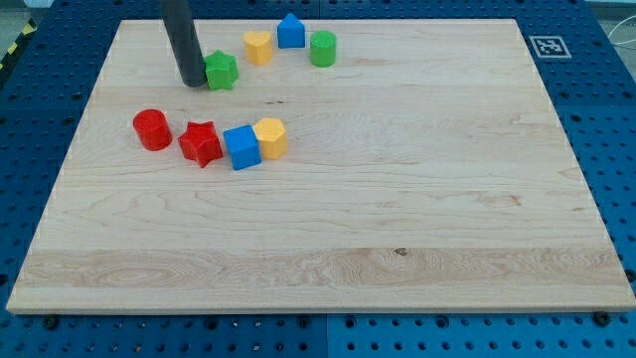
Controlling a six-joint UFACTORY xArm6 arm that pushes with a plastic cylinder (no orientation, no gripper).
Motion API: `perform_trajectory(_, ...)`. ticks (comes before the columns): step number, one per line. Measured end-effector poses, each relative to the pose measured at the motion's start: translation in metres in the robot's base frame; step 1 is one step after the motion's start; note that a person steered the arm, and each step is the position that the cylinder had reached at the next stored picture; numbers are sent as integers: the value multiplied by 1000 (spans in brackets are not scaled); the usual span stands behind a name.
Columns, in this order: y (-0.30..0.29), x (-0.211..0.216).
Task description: Move green star a bit right
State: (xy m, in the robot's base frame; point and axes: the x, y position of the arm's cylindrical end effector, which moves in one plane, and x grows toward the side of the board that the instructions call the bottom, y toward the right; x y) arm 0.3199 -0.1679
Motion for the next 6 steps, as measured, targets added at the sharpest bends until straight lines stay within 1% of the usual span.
perform_trajectory(3,-12,-42)
perform_trajectory(6,-9,-39)
